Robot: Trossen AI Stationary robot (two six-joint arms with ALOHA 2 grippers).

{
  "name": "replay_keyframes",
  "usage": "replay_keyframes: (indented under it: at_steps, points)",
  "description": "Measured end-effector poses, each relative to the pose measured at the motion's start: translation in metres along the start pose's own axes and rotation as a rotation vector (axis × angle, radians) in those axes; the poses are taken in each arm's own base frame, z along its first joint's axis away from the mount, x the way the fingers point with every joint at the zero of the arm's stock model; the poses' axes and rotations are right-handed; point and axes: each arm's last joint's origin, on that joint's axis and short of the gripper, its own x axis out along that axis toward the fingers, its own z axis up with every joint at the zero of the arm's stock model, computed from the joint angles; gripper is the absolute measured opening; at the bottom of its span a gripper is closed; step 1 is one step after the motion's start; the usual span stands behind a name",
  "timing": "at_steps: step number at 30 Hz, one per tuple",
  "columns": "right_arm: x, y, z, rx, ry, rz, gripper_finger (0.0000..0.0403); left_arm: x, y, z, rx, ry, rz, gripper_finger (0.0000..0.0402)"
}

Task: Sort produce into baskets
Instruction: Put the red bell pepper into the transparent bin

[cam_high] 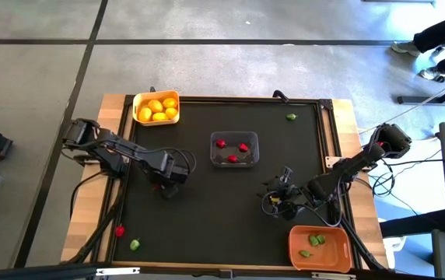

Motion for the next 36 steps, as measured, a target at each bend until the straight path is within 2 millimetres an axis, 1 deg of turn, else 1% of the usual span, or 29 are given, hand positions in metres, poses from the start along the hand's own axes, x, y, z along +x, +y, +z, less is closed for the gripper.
replay_keyframes:
  at_steps: [3,7,12,15,18,22,25,29,33,36]
  points:
    - [0.0,0.0,0.0,0.0,0.0,0.0,0.0151,0.006,0.002,-0.001,0.008,0.013,-0.004,0.02]
    - [0.0,0.0,0.0,0.0,0.0,0.0,0.0151,0.007,0.0,0.0,0.055,0.012,-0.034,0.0147]
    - [0.0,0.0,0.0,0.0,0.0,0.0,0.0151,0.005,-0.003,0.001,0.191,-0.006,-0.055,0.0078]
    - [0.0,0.0,0.0,0.0,0.0,0.0,0.0151,0.001,-0.005,0.002,0.323,-0.019,-0.064,0.0052]
    - [0.0,0.0,0.0,-0.001,0.0,0.0,0.0151,-0.005,-0.008,0.004,0.451,-0.046,-0.072,0.0044]
    - [0.0,0.0,0.0,-0.016,-0.001,0.0,0.0151,-0.022,-0.017,0.01,0.567,-0.123,-0.086,0.0055]
    - [0.0,0.0,0.0,-0.014,-0.003,0.002,0.0151,-0.041,-0.025,0.018,0.593,-0.222,-0.088,0.0063]
    - [0.0,0.0,0.001,-0.012,-0.006,0.003,0.0151,-0.069,-0.037,0.026,0.605,-0.375,-0.098,0.0063]
    - [0.0,0.0,0.001,-0.009,-0.023,-0.012,0.0151,-0.096,-0.048,0.036,0.605,-0.533,-0.171,0.006]
    - [0.0,0.001,0.002,0.001,-0.033,-0.006,0.0151,-0.112,-0.054,0.046,0.6,-0.653,-0.244,0.0059]
